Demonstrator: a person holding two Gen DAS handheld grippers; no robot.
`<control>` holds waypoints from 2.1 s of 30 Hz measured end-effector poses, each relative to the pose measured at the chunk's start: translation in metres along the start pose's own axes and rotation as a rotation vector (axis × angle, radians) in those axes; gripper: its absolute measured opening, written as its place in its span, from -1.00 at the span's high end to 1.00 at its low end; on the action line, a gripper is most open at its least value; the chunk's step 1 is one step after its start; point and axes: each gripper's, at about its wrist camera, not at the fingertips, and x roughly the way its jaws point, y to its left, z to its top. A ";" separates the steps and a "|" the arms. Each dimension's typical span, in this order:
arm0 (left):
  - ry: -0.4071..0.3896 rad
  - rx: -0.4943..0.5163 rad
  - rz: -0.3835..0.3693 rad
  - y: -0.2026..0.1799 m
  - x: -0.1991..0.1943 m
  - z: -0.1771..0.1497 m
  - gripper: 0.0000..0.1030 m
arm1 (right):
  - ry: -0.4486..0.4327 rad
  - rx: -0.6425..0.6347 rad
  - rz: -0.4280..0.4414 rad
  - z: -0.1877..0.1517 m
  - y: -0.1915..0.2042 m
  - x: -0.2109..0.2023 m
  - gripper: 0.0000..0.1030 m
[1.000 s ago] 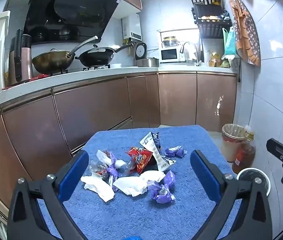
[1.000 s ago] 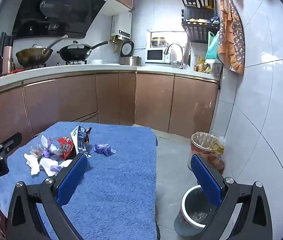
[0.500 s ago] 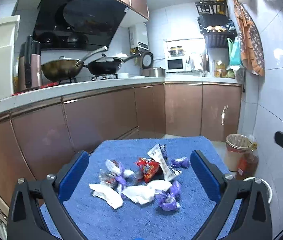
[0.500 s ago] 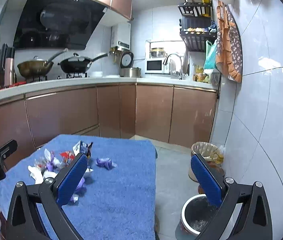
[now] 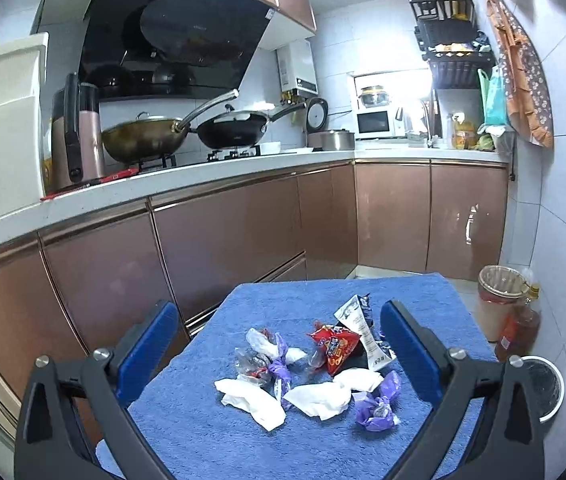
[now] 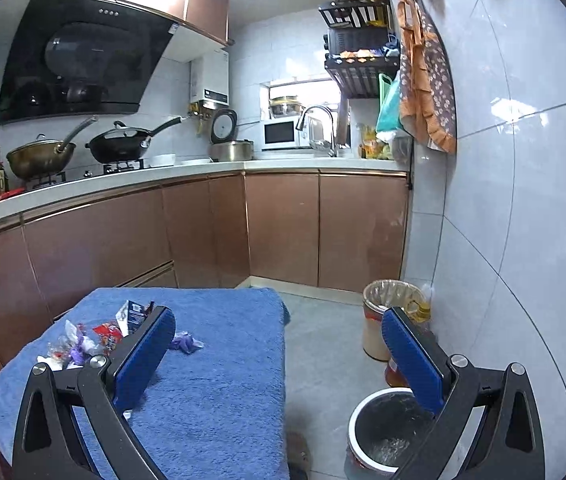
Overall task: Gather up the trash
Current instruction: 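Move both grippers toward the trash on the blue towel, then grasp the white tissue with the left gripper while the right gripper grasps a purple wrapper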
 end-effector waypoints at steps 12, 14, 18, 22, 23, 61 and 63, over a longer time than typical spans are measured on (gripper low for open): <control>0.158 -0.035 0.021 0.039 0.063 -0.041 -0.97 | 0.143 0.014 0.114 -0.017 -0.003 0.052 -0.99; 0.196 -0.031 -0.012 0.042 0.074 -0.052 -0.97 | 0.178 0.010 0.154 -0.022 0.004 0.063 -0.94; 0.257 0.017 -0.097 0.032 0.092 -0.076 -0.88 | 0.258 -0.017 0.232 -0.034 0.024 0.090 -0.74; 0.324 0.068 -0.226 0.018 0.118 -0.086 -0.51 | 0.340 -0.038 0.296 -0.043 0.042 0.119 -0.38; 0.334 0.084 -0.261 0.015 0.124 -0.087 -0.51 | 0.360 -0.040 0.316 -0.044 0.046 0.127 -0.34; 0.546 0.190 -0.509 -0.033 0.213 -0.117 0.79 | 0.594 -0.191 0.461 -0.090 0.132 0.340 0.44; 0.529 0.196 -0.467 -0.032 0.209 -0.110 0.79 | 0.590 -0.206 0.455 -0.090 0.132 0.334 0.52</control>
